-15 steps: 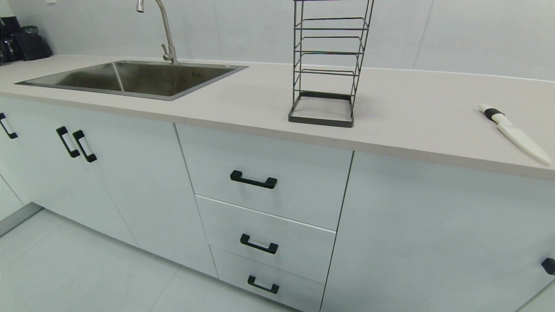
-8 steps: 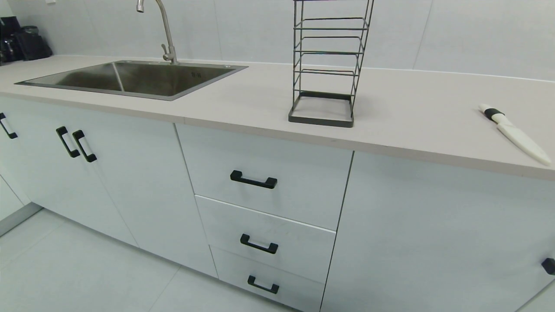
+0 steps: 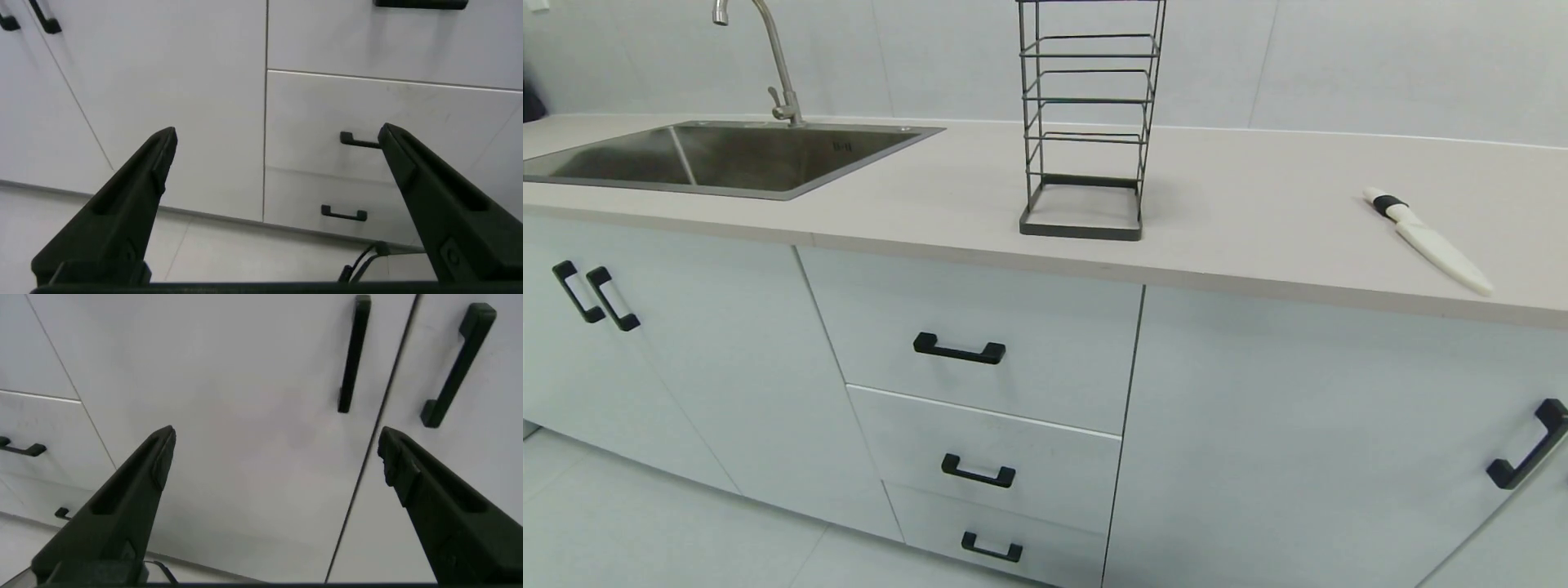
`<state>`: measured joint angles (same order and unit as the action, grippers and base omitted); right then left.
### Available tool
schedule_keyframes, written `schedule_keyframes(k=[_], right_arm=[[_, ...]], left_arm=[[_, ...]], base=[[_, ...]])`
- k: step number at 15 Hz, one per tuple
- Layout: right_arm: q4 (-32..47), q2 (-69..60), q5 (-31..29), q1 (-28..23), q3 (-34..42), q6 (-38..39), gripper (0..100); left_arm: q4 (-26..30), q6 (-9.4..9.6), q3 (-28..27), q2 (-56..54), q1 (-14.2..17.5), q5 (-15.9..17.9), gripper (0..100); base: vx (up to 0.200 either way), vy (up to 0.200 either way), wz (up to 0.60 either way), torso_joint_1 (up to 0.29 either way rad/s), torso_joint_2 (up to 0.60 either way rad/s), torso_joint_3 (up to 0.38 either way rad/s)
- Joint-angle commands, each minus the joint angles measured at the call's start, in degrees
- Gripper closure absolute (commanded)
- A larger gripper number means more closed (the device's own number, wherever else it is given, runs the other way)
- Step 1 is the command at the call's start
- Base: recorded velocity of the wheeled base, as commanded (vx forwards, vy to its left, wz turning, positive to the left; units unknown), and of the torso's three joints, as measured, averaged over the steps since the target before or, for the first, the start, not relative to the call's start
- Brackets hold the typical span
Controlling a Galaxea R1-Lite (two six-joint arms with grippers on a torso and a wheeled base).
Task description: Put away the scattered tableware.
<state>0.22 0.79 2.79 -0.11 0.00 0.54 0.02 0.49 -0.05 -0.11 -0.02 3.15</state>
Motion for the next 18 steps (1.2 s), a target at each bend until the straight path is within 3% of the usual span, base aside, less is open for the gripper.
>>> schedule_keyframes(k=[1,7,10,16,18], right_arm=[[0.0,0.1,0.0,0.0,0.0,0.0,0],[0.0,0.0,0.0,0.0,0.0,0.0,0],[0.0,0.1,0.0,0.0,0.0,0.0,0],[0.0,0.0,0.0,0.0,0.0,0.0,0],[0.0,0.0,0.0,0.0,0.0,0.0,0]], left_arm=[[0.0,-0.05,0.0,0.1,-0.1,0.1,0],[0.1,-0.22,0.0,0.1,-0.1,0.1,0],[0.0,-0.4,0.0,0.1,-0.1,0.1,0],[-0.1,-0.4,0.0,0.1,-0.1,0.0,0],[0.0,-0.4,0.0,0.1,-0.1,-0.1,0]], base=[[0.0,0.0,0.0,0.0,0.0,0.0],[0.0,0.0,-0.6,0.0,0.0,0.002],[0.0,0.0,0.0,0.0,0.0,0.0],[0.0,-0.2,0.0,0.003,0.0,0.005],[0.0,0.0,0.0,0.0,0.0,0.0]])
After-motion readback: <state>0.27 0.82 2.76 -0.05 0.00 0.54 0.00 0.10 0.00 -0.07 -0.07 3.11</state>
